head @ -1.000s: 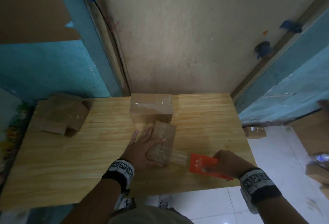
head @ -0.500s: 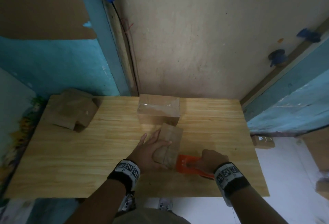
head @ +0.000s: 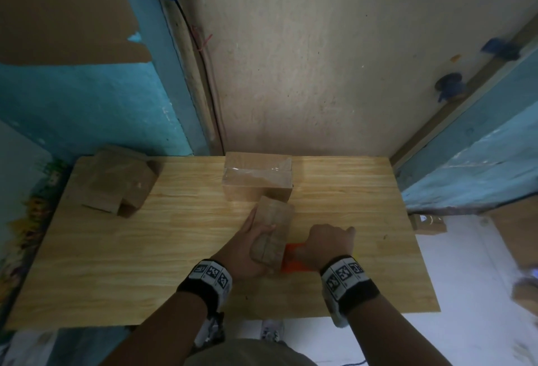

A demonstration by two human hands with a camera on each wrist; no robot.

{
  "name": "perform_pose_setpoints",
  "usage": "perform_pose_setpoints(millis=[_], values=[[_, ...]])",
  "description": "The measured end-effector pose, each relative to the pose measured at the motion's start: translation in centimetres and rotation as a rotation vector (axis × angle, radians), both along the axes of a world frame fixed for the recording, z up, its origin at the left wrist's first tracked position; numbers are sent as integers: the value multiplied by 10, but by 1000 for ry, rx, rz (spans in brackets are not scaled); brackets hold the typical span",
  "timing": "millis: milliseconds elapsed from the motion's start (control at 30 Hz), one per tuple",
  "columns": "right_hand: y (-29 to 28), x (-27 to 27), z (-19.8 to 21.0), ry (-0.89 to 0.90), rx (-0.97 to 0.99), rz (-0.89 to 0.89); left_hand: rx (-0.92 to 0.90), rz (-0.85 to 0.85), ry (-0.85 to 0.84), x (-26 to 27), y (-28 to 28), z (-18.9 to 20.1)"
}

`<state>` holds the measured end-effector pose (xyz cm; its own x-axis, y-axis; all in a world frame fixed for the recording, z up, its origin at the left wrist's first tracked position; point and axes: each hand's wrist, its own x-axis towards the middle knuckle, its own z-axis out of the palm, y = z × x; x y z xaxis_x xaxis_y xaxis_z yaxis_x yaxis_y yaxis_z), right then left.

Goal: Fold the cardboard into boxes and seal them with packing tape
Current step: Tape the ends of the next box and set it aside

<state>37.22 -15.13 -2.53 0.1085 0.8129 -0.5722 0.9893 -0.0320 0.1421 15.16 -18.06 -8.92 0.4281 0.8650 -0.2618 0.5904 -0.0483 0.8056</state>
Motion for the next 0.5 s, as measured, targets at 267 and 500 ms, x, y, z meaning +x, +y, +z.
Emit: perform_pose_setpoints(millis=[267, 500], values=[[-15, -7, -22, 55, 55, -142, 6, -25, 73, -5, 4, 10], [-27, 35, -39, -28, 262, -304, -42, 12, 342, 19, 1, 40]])
